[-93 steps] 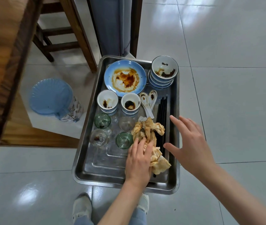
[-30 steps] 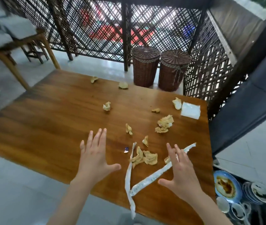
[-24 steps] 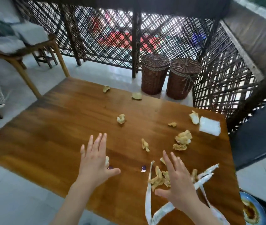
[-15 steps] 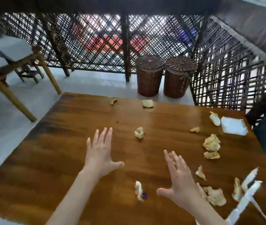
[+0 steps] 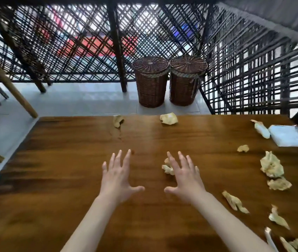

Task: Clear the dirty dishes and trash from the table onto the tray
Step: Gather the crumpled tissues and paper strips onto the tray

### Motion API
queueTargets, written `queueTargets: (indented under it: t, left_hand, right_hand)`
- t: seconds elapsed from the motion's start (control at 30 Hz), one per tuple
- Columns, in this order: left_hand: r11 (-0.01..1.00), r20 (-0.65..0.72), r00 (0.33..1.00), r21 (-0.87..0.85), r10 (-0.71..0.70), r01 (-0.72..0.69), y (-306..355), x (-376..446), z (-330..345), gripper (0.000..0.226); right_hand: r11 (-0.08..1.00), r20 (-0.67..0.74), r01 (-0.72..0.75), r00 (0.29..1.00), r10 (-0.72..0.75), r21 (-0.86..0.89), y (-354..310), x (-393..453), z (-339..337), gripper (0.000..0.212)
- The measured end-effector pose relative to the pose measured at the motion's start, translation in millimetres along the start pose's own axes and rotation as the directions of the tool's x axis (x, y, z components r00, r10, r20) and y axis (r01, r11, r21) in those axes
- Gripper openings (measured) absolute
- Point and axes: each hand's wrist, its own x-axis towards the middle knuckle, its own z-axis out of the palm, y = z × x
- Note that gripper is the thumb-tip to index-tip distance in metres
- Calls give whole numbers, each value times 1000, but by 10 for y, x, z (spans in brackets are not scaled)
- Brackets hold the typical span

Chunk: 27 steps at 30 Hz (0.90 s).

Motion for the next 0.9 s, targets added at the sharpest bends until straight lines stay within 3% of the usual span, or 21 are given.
queueTargets:
  t: [0.23,0.4,0.67,0.9]
  left_hand:
    - [999,-30,999,-42,16,-18,-98,607,264,121]
    - [998,-53,998,-55,16,-19,-295,958,415,106]
    - [999,-97,995,-53,6,-11,-628,1270,612,85]
    - [1000,-125,992,1,21,-21,-744,1544,603,76]
  right_hand:
    - [999,51,49,997,-50,11,12,481,226,91]
    - [991,-144,135,981,-131,24,40,601,329,38]
    - [990,-399,104,915,-57,99,42,1468,72,42]
    - [994,-393,12,919,33,112,13,2062,30,46]
